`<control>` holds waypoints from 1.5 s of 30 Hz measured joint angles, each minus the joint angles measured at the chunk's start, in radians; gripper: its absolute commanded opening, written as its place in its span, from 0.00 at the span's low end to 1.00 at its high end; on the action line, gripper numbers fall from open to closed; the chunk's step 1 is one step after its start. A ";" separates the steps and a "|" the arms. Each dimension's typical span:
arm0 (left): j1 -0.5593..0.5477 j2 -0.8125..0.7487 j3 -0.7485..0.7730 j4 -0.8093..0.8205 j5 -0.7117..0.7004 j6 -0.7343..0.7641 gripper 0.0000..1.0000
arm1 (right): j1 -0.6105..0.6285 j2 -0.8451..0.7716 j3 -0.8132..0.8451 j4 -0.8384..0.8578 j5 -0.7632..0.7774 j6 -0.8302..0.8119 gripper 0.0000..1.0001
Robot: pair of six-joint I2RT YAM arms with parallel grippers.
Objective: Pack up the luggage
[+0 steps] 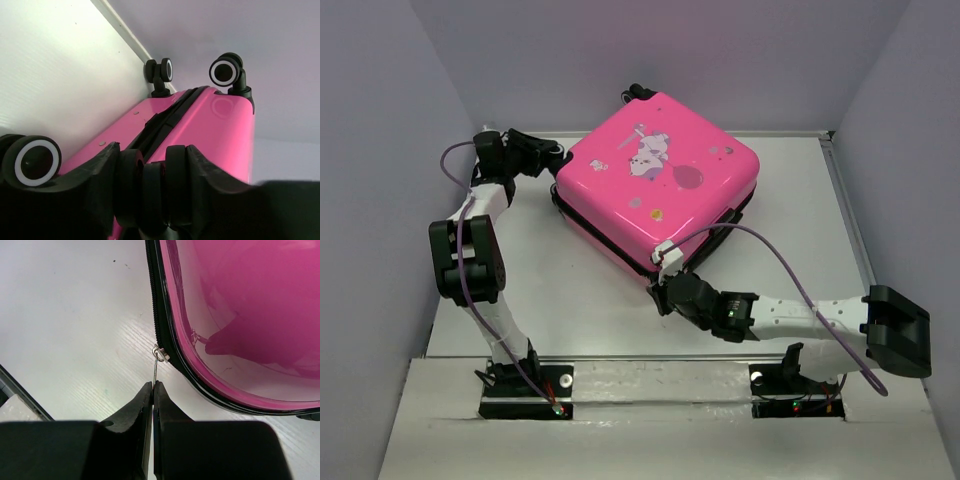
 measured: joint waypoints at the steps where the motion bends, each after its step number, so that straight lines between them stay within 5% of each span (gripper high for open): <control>1: 0.002 0.000 -0.003 0.008 0.003 -0.014 0.09 | 0.000 0.002 0.000 0.000 0.000 0.000 0.07; 8: 0.005 -0.026 -0.123 0.171 -0.008 -0.056 0.06 | -0.020 0.017 0.012 -0.003 -0.017 -0.004 0.07; 21: -0.106 -0.508 -0.800 0.517 -0.328 -0.156 0.06 | -0.176 0.107 0.175 -0.122 -0.227 -0.089 0.07; 27: -0.370 -0.856 -1.020 0.440 -0.468 -0.174 0.06 | -0.145 0.307 0.376 -0.147 -0.328 -0.121 0.07; 33: -0.518 -1.159 -1.069 0.216 -0.595 -0.147 0.06 | -0.039 0.367 0.414 -0.154 -0.263 -0.168 0.07; 45: -0.808 -1.157 -1.032 0.114 -0.848 -0.138 0.06 | -0.024 0.221 0.212 -0.047 -0.229 -0.151 0.07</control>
